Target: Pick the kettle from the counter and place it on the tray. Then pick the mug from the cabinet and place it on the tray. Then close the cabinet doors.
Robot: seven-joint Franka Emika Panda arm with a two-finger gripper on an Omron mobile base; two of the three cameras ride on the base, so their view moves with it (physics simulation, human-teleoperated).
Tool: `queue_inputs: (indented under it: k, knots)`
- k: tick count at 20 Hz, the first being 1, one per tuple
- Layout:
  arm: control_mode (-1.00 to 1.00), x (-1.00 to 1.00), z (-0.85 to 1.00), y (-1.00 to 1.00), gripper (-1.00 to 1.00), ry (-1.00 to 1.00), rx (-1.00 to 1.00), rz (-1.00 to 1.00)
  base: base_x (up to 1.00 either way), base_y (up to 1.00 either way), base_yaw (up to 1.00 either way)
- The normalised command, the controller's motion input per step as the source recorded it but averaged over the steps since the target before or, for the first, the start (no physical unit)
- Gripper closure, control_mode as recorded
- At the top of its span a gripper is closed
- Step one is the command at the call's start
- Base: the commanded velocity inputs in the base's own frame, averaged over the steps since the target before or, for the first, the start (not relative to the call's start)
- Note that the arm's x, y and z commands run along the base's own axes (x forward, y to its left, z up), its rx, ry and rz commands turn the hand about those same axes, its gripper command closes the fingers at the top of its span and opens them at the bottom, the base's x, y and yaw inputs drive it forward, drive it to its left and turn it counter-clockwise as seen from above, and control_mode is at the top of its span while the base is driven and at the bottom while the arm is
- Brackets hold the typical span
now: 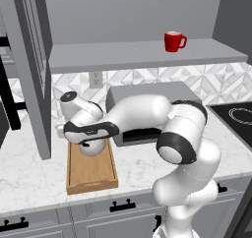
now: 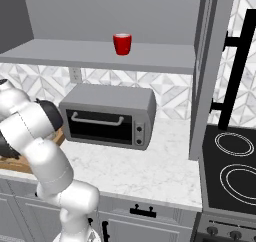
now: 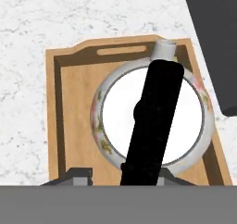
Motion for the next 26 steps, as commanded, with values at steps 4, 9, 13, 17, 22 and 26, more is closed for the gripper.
queue_inputs:
  k: [4,9,13,17,22,26]
  knots:
    - [-1.00,0.00,-0.01,-0.18,-1.00,-0.01,0.00,-0.04,0.00,0.00,0.00]
    - [-1.00,-0.06,0.00,-0.13,-1.00,0.00,0.00,-0.08,0.00,0.00,0.00]
    - [-1.00,-0.29,0.15,0.00,-1.00,0.00,0.00,-0.19,0.00,0.00,0.00]
    - [-1.00,-0.44,0.30,-0.07,-1.00,0.00,0.00,-0.20,0.00,0.00,0.00]
    - [-1.00,-0.52,0.32,-0.22,-1.00,0.00,0.00,-0.13,0.00,0.00,0.00]
    - [-1.00,-0.66,0.12,-0.62,-1.00,-0.04,0.00,-0.05,0.00,0.00,0.00]
